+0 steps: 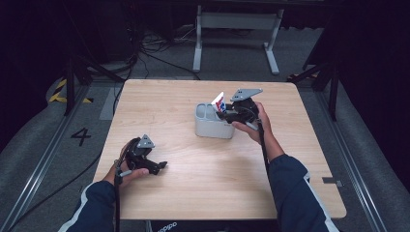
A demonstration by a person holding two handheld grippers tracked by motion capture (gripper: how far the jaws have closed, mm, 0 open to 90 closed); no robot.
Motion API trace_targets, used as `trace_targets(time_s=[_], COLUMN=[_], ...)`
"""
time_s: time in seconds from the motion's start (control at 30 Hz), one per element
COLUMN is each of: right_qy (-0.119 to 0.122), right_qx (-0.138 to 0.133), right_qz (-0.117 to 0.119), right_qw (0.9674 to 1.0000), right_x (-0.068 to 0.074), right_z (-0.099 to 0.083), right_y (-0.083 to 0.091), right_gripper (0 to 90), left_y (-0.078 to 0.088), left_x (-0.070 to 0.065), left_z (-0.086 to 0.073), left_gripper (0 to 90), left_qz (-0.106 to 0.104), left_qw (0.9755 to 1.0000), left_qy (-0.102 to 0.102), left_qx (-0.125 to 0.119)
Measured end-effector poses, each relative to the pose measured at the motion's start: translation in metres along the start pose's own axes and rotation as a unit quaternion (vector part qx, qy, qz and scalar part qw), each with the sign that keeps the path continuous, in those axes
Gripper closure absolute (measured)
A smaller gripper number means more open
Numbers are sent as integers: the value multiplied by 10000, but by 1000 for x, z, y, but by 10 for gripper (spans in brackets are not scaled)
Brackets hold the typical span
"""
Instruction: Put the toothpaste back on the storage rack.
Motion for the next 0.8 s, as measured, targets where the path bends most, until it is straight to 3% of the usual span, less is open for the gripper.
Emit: trace_targets(time_s=[0.8], right_qy=[91], right_qx=[-95], right_qz=[80], right_qw=[9999], right_x=[10], right_z=[-1], right_y=[8], right_gripper=[579], left_y=[0], left_x=[0], left_z=[0], left_gripper=[1], left_qz=[4], left_qw=[10000], left_qy=[2], left_qx=[0])
Point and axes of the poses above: each handheld gripper's, and its own axes: y roughly backward along the jaws, z roughly out of its top, x roughly to its left, the point moved 1 cm from there along -y, roughly forward along the jaws, and after that the axes turned 6 degrees about x, right-handed, at the moved point
